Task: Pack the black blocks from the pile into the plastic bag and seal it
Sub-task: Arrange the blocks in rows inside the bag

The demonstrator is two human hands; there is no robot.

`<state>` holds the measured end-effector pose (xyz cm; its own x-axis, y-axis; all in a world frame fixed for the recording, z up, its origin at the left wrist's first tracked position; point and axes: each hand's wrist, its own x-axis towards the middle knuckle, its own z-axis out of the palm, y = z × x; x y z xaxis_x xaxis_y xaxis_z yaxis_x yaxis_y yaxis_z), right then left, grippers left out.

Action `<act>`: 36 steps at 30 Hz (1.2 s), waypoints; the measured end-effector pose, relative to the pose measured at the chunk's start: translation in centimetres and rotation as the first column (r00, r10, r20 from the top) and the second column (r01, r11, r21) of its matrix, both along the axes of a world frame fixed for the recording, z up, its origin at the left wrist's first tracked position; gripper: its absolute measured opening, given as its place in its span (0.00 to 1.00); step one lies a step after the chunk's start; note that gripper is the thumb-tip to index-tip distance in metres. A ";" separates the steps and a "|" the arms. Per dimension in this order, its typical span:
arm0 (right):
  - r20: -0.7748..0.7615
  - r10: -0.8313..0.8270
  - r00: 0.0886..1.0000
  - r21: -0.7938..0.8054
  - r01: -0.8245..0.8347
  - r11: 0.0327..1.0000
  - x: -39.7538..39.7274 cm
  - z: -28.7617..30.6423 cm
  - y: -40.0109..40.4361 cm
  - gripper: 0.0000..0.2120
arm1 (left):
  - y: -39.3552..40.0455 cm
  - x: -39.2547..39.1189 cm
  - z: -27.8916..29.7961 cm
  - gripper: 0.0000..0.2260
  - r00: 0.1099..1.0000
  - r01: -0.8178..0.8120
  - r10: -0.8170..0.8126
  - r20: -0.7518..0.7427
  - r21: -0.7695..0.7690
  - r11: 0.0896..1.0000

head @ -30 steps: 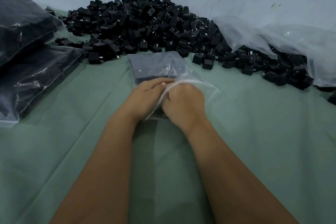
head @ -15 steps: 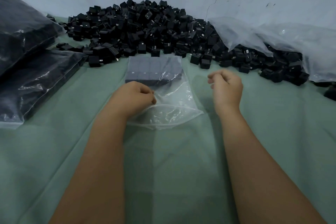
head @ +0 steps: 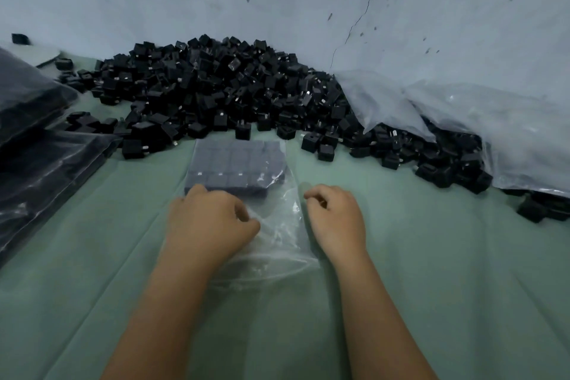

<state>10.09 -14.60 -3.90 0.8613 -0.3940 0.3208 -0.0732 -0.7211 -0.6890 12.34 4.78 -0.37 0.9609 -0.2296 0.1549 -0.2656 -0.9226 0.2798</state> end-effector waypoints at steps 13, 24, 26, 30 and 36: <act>-0.064 0.265 0.962 -0.304 -0.271 0.913 16.8 6.6 3.6 0.23 | -6.3 6.4 -3.4 0.35 0.987 0.157 -0.159 0.011 0.097 0.983; -0.234 0.035 0.971 -0.815 -0.216 0.537 26.4 2.4 -4.1 0.30 | -6.6 6.8 -3.7 0.26 0.993 0.107 -0.113 0.045 0.106 0.989; -0.191 -0.088 0.978 -0.839 -0.116 0.531 23.8 2.4 -7.8 0.27 | -6.5 6.7 -3.4 0.25 0.992 0.107 -0.112 0.050 0.088 0.990; -0.190 -0.137 0.972 -0.795 -0.070 0.602 17.6 2.1 -11.7 0.25 | -6.6 6.7 -3.8 0.30 0.993 0.111 -0.114 0.035 0.078 0.991; -0.209 -0.042 0.977 -0.705 -0.121 0.699 10.3 1.1 -10.0 0.22 | -6.7 7.0 -3.9 0.26 0.993 0.097 -0.099 0.056 0.052 0.994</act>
<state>20.41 -24.64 -2.80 0.9455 -0.0825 0.3150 -0.1053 -0.9929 0.0560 19.33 -1.95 -4.23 0.9231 -0.3309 0.1962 -0.3699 -0.9035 0.2166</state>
